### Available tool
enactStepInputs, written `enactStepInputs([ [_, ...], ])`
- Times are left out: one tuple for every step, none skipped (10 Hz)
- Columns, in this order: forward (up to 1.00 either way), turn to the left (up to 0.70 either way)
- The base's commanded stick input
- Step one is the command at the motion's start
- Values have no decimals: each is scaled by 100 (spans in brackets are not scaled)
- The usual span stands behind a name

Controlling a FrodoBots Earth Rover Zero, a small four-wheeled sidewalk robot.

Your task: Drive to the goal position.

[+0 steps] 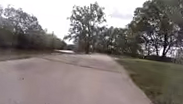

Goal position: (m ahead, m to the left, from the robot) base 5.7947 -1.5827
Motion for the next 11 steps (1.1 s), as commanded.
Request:
enactStepInputs([
  [100, 0],
  [100, 0],
  [100, 0],
  [100, 0],
  [100, 0],
  [100, 0],
  [100, 0],
  [100, 0],
  [100, 0],
  [100, 0],
  [100, 0],
])
